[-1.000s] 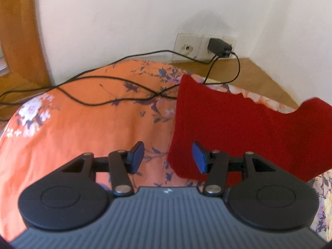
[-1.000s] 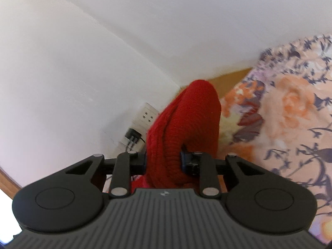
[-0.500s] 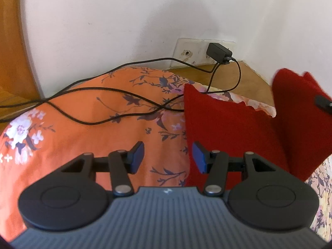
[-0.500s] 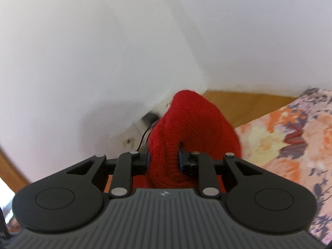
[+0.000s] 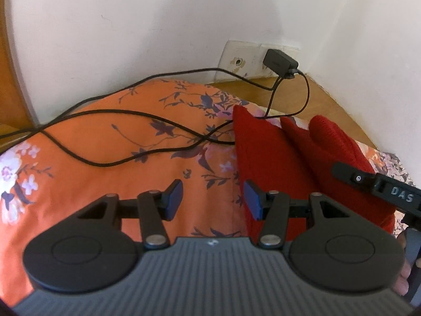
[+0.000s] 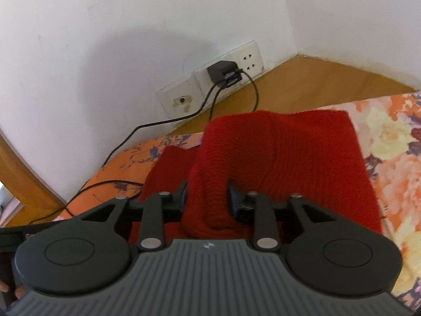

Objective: Fold small clothes

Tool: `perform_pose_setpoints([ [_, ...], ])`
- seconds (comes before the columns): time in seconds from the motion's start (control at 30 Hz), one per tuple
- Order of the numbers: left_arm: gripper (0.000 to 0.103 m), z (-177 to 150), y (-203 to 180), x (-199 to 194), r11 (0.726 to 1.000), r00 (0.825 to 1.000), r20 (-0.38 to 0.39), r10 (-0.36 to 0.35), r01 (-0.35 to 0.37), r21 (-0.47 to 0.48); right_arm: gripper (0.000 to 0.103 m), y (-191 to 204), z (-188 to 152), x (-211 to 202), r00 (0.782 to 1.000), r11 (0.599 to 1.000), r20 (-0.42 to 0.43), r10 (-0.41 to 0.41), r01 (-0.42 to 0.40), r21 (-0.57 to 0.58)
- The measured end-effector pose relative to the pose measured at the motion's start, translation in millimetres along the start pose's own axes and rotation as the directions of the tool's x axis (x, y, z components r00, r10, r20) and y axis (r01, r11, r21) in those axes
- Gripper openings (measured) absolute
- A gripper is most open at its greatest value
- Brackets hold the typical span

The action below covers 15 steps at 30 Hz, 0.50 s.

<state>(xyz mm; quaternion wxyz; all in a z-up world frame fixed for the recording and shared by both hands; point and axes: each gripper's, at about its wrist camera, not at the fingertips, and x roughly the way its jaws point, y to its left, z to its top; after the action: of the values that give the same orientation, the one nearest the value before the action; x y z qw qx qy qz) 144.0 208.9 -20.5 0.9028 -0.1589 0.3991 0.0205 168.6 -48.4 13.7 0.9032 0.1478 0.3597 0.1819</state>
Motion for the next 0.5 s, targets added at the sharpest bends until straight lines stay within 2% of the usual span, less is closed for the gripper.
perform_pose_setpoints([
  [0.03, 0.053, 1, -1, 2, 1.0, 1.0, -0.009, -0.001, 0.001, 0.001, 0.051, 1, 0, 0, 1.0, 1.0, -0.003, 0.02, -0.02, 0.012],
  [0.2, 0.053, 1, -7, 2, 1.0, 1.0, -0.015, -0.013, 0.013, 0.001, 0.054, 2, -1, -8, 0.995, 0.994, 0.002, 0.098, -0.098, 0.05],
  [0.37, 0.053, 1, -20, -6, 0.999, 0.999, -0.002, -0.042, 0.042, 0.008, 0.057, 0, 5, -40, 0.987, 0.986, 0.039, 0.155, -0.157, 0.057],
  [0.5, 0.053, 3, -32, -13, 0.997, 0.997, 0.017, -0.074, 0.073, 0.013, 0.062, -12, 11, -68, 0.982, 0.984, 0.085, 0.171, -0.175, 0.043],
])
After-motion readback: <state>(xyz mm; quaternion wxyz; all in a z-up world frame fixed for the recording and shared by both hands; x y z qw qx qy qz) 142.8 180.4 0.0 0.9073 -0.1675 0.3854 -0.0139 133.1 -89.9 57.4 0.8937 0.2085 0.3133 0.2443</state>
